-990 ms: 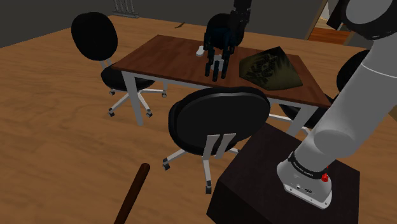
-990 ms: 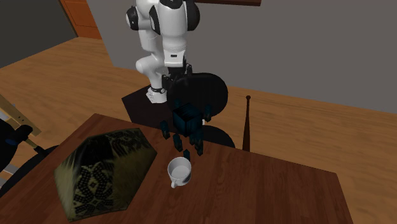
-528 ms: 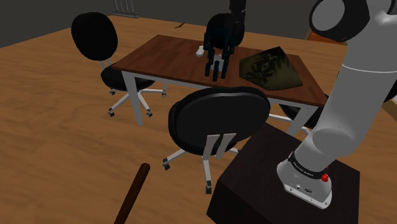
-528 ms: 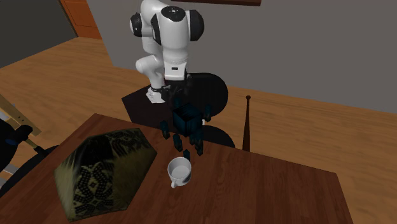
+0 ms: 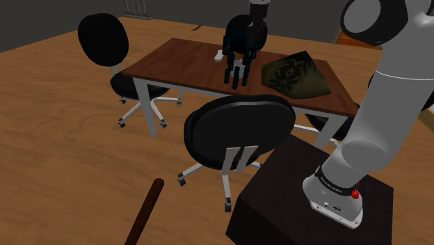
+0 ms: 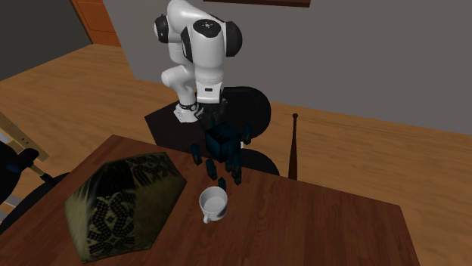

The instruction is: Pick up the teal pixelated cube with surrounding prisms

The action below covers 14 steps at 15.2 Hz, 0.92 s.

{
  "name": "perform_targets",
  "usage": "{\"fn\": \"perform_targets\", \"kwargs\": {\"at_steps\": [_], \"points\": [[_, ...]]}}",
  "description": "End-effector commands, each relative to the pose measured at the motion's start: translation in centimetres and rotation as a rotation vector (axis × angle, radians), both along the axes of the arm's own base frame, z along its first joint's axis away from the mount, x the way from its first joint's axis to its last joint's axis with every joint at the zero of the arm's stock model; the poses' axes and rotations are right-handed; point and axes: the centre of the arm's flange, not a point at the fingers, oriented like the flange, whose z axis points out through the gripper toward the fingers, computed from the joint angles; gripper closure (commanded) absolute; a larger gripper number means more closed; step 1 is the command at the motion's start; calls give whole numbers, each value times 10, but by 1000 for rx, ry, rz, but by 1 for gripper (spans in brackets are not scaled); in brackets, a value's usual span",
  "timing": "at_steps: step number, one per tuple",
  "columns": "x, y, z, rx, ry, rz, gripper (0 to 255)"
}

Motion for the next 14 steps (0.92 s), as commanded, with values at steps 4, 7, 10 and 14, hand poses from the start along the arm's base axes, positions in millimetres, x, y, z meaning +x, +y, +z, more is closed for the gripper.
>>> {"fn": "perform_targets", "kwargs": {"at_steps": [4,7,10,14], "points": [[0,0,0,0,0,0,255],[0,0,-1,0,0,0,255],[0,0,11,0,0,0,255],[0,0,32,0,0,0,255]]}}
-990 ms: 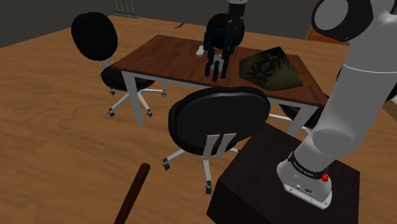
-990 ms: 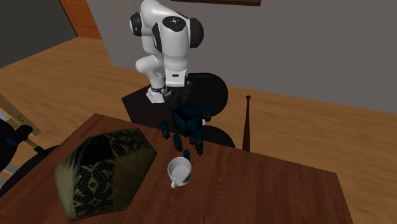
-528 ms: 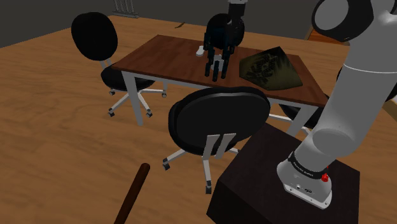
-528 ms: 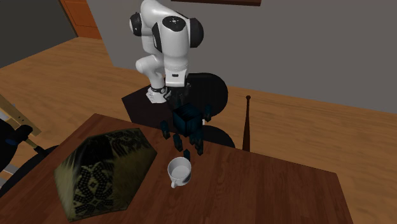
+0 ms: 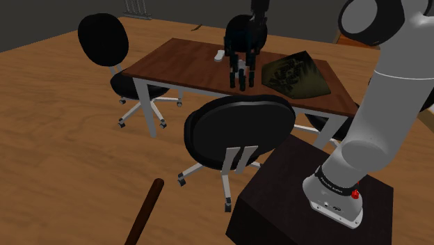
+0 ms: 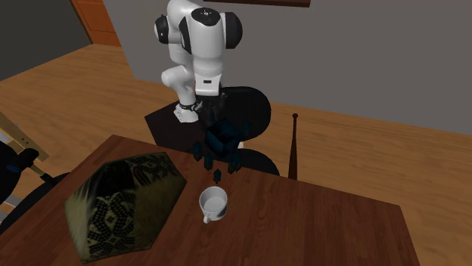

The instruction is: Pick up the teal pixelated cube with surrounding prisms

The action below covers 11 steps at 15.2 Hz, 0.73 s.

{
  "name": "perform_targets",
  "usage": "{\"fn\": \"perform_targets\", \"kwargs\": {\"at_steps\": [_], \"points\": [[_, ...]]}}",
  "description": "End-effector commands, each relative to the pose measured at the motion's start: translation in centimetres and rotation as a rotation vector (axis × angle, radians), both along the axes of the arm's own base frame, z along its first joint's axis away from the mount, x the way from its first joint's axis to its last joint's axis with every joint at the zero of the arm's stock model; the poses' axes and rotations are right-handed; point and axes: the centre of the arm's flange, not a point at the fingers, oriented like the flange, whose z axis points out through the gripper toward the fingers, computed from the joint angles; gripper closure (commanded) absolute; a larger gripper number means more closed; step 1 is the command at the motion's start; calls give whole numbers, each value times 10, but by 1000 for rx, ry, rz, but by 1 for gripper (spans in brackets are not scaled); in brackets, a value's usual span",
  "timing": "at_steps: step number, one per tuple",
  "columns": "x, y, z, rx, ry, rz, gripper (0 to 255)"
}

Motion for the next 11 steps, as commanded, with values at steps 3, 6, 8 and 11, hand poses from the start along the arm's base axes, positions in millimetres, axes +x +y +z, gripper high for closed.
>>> {"fn": "perform_targets", "kwargs": {"at_steps": [3,6,8,11], "points": [[1,-1,23,-1,-2,0,255],[1,-1,39,-1,-2,0,255],[1,-1,49,-1,-2,0,255],[1,-1,55,-1,-2,0,255]]}}
